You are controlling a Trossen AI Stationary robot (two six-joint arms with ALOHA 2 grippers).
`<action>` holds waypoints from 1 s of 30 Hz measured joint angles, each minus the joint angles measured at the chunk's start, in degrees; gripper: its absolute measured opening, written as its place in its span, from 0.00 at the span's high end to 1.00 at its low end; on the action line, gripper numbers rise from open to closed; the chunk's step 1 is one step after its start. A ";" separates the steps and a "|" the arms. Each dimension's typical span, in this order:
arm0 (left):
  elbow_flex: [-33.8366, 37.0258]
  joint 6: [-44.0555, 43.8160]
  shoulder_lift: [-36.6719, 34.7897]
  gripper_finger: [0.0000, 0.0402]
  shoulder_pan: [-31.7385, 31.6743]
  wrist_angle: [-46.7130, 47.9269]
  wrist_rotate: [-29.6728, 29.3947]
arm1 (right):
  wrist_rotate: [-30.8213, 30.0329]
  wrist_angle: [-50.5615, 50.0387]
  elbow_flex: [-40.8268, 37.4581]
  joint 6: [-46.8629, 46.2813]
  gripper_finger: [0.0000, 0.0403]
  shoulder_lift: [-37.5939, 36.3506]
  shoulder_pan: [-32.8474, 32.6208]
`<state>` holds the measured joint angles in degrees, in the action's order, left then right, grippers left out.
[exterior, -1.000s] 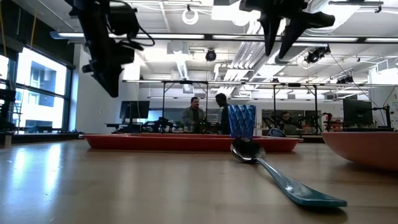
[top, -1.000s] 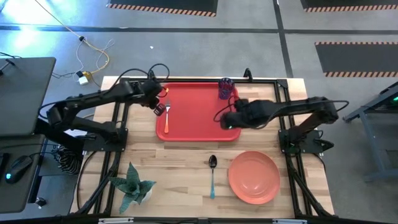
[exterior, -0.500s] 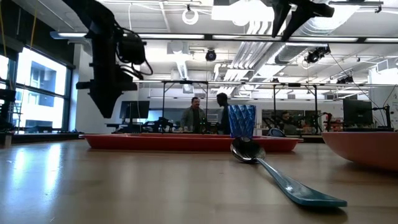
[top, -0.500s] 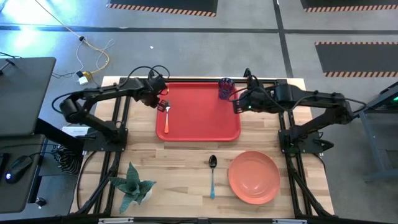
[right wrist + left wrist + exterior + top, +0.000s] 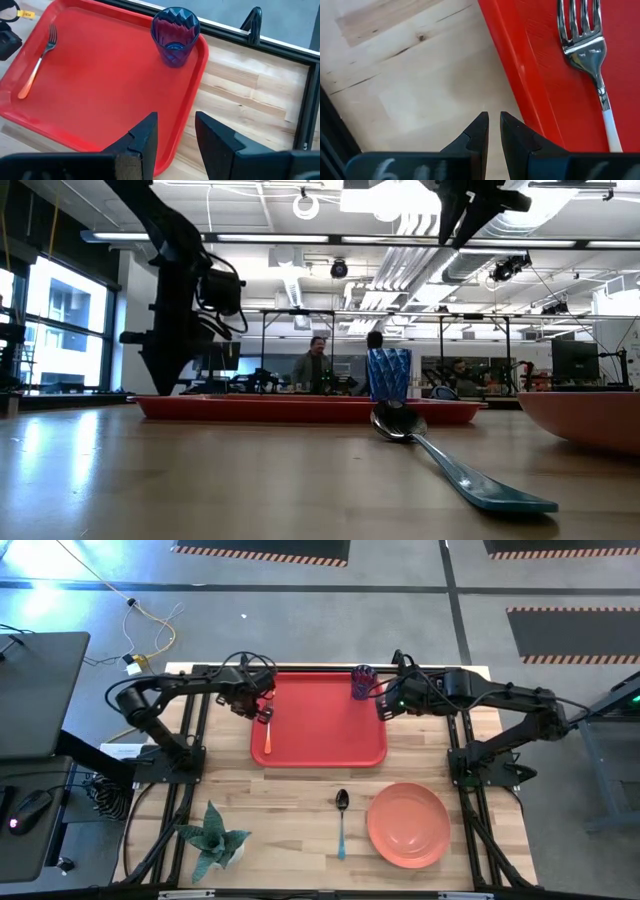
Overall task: Pick and place plate/cup/fork/spoon on tray
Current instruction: Move the red serving tray to the top middle of the table
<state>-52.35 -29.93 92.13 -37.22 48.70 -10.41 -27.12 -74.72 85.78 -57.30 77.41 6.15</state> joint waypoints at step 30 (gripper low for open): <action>-0.01 -1.49 1.66 0.90 0.51 -10.50 5.74 | 0.57 -0.02 0.00 1.05 0.70 0.04 -0.02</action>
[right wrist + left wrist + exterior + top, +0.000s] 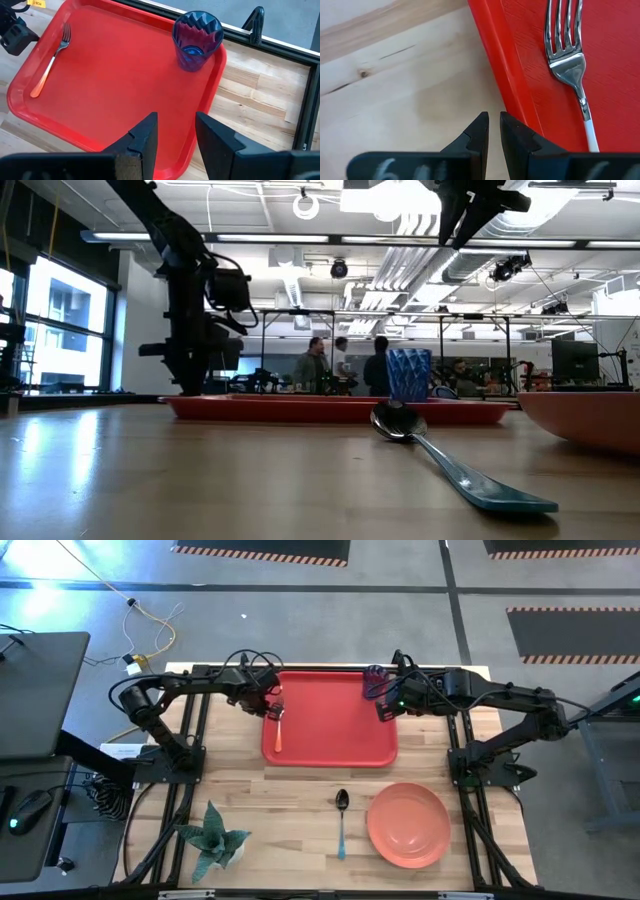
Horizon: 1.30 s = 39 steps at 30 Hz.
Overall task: Pick and place plate/cup/fork/spoon on tray
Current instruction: Move the red serving tray to the top middle of the table, then put the orange plate on the red serving tray to the bottom left of the blue glass
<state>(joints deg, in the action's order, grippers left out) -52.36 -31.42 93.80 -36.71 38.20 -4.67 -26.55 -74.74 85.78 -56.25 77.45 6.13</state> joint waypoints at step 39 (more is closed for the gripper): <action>-0.04 17.33 -19.00 0.90 2.03 5.48 1.09 | 20.00 -0.21 0.00 1.67 0.70 0.04 -6.17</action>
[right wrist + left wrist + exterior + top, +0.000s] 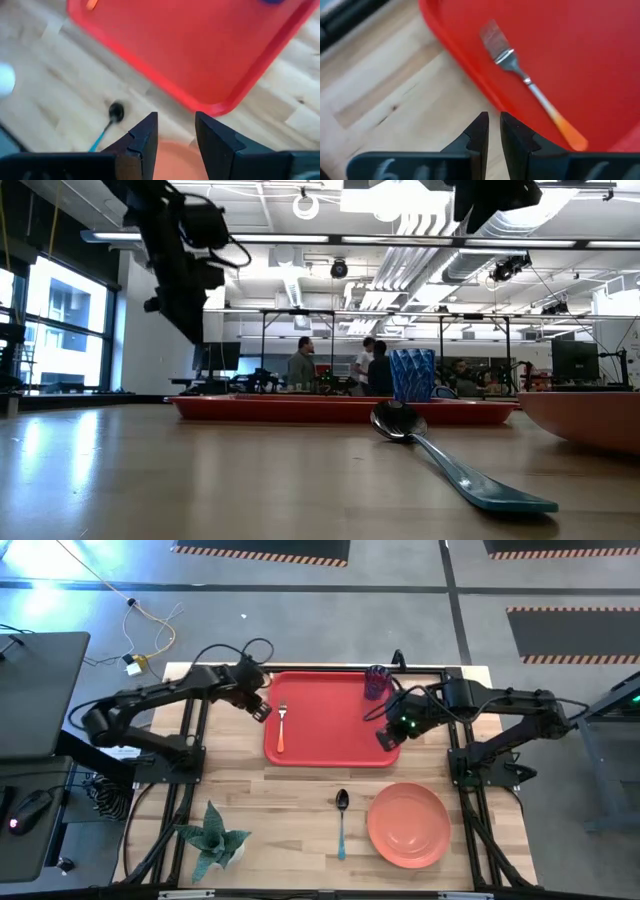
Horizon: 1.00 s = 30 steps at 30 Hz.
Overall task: Pick and place plate/cup/fork/spoon on tray
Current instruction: Put the orange plate on the red serving tray to the bottom left of the blue glass
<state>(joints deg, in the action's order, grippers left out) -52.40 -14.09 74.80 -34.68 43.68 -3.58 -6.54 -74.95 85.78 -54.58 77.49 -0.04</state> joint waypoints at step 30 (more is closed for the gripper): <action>-0.02 4.17 -10.31 0.90 5.23 -5.05 1.72 | 0.54 -0.29 -0.02 33.81 0.70 13.13 -16.50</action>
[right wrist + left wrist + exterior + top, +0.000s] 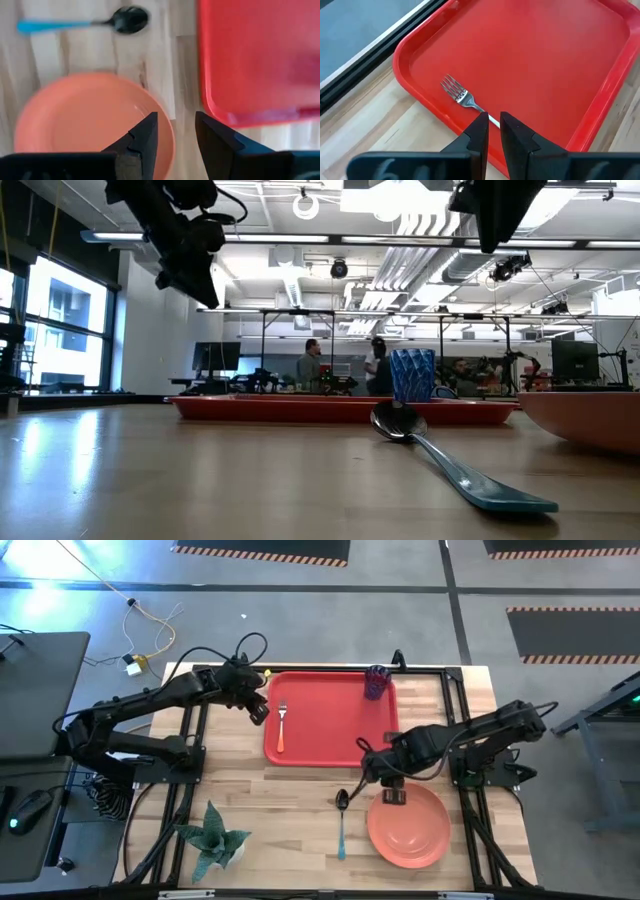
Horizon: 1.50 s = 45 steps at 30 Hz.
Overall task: Pick and place plate/cup/fork/spoon on tray
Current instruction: Put the orange plate on the red serving tray to the bottom left of the blue glass
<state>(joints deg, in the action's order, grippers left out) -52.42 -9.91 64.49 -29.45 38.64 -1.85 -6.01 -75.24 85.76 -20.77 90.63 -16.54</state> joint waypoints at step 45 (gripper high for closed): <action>0.02 -13.42 0.00 0.90 7.17 0.92 4.40 | 10.82 7.23 0.00 33.61 0.70 24.66 -1.53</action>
<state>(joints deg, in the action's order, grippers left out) -52.40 -23.34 64.49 -22.28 39.56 2.55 4.81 -68.01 85.76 12.84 115.29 -18.06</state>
